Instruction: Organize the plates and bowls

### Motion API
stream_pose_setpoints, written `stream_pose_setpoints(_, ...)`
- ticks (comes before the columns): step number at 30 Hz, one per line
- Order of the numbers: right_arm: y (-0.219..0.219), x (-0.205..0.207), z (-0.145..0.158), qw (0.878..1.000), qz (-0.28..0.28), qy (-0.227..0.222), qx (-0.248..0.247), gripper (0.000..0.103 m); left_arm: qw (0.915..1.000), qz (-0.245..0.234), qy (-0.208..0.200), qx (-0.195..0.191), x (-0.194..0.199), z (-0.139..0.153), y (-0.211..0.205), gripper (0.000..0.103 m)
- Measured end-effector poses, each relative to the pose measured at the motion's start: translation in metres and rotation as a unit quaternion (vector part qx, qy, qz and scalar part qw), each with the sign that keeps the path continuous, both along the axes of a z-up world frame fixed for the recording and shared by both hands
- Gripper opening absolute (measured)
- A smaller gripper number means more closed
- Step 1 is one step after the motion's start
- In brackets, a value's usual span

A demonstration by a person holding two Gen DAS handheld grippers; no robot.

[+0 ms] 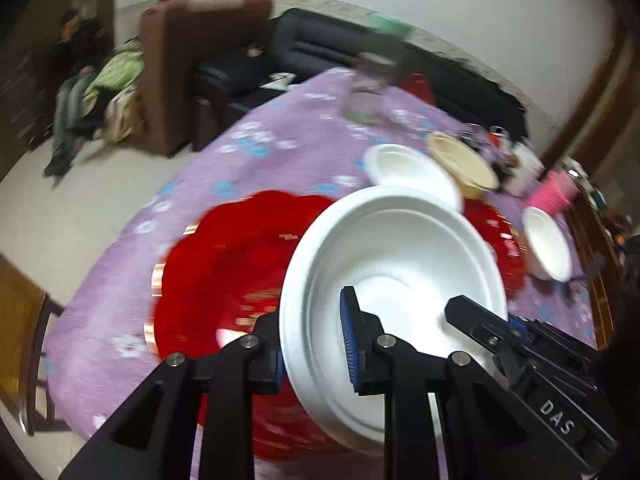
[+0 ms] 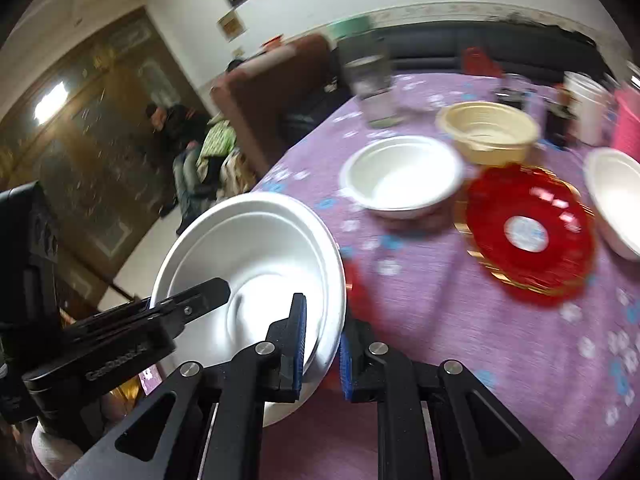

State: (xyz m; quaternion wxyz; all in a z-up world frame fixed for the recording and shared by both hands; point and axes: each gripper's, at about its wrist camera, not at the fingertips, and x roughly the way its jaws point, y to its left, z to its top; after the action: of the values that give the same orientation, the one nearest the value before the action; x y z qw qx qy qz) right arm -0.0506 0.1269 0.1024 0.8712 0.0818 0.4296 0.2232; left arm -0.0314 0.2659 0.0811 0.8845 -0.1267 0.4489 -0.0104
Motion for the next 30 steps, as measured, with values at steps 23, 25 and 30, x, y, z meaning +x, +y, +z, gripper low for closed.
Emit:
stream_pose_setpoints(23,0.034,0.035,-0.048,0.999,-0.001,0.042,0.002,0.040,0.9958,0.068,-0.014,-0.060,-0.003,-0.019,0.064,0.065)
stream_pose_setpoints(25,0.032,0.033,-0.044,0.999,-0.005,0.035,0.008,0.053,0.9943,0.079,-0.025,-0.068,-0.009,-0.013,0.068,0.070)
stream_pose_setpoints(30,0.023,0.028,-0.034,0.999,-0.004,0.024,0.027,0.058,0.9893,0.105,-0.050,-0.089,-0.025,0.002,0.076,0.074)
